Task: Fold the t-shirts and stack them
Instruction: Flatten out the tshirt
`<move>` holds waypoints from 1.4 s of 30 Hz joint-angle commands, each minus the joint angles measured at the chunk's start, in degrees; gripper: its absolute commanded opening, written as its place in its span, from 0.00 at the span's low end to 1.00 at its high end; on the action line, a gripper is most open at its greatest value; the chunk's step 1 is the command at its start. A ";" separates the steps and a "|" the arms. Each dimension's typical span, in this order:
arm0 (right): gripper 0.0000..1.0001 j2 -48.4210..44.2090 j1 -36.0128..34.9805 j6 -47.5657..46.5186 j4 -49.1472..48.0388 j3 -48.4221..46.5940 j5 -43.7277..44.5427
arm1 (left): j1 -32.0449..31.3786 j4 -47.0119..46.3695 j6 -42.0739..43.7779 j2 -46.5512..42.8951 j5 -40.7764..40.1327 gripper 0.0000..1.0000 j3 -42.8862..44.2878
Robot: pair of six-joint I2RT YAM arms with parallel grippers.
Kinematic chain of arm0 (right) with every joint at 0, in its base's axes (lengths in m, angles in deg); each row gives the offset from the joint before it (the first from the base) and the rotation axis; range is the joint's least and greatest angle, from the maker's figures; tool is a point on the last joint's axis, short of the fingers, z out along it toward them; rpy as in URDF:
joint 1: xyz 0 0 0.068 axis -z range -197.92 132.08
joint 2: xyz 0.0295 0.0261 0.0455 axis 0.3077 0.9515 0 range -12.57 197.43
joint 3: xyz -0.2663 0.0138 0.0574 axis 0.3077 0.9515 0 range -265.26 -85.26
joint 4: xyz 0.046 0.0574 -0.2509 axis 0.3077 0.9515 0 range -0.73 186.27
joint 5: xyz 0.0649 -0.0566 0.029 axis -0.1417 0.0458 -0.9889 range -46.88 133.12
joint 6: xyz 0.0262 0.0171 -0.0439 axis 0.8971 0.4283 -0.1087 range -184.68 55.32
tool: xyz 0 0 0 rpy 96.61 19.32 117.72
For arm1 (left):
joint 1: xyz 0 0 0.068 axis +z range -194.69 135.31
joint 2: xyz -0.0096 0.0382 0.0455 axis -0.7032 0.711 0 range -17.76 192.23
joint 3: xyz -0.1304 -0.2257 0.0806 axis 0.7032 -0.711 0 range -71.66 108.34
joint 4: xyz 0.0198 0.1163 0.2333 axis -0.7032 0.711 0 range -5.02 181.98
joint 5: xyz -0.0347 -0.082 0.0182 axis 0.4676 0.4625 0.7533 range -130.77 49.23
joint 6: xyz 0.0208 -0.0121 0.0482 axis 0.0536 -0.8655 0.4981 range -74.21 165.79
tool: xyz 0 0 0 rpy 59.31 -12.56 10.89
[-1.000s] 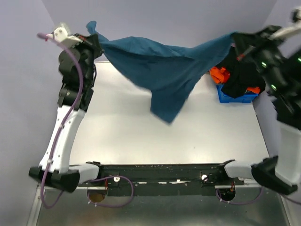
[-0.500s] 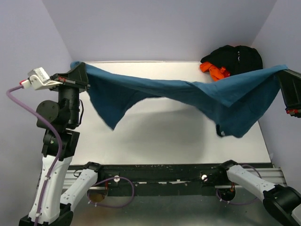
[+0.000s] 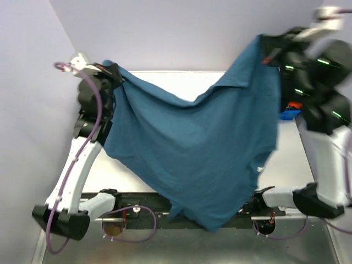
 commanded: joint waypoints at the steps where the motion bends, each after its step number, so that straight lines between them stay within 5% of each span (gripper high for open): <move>1: 0.01 9.35 1.23 2.47 -4.87 13.74 3.59 | 0.22 -5.11 -1.14 9.05 -5.97 0.00 -8.76; 7: 0.01 24.19 5.09 7.57 -13.84 21.77 -3.34 | 2.24 -14.08 -4.48 25.03 -7.82 0.00 -14.50; 22: 0.01 62.35 17.75 11.97 -13.32 -15.56 -16.97 | 6.11 -12.42 -4.66 58.36 -4.22 0.00 12.92; 23: 0.01 63.75 18.01 11.80 -13.66 -17.07 -19.41 | 6.37 -12.16 -3.62 59.77 -2.56 0.22 14.84; 24: 0.28 64.55 18.10 11.36 -14.02 -17.78 -21.27 | 6.64 -10.24 -3.00 61.78 -1.07 0.68 17.30; 25: 0.64 64.39 18.02 11.10 -14.63 -16.40 -23.02 | 6.73 -7.09 -2.47 63.37 -1.05 0.98 20.80; 26: 0.80 63.34 18.02 11.62 -15.68 -13.94 -24.00 | 6.73 -3.40 -0.81 64.86 -0.97 0.99 24.14; 29: 0.80 57.46 17.93 12.58 -16.57 -3.58 -23.05 | 6.73 1.64 2.45 64.54 -1.75 0.99 26.03; 35: 0.71 38.76 17.14 12.15 -19.55 26.53 -16.47 | 7.34 3.92 1.50 53.30 -2.11 0.99 15.67; 42: 0.55 14.93 16.44 18.11 -21.57 59.43 -9.17 | 8.13 4.56 -5.53 35.46 -9.49 0.94 -7.07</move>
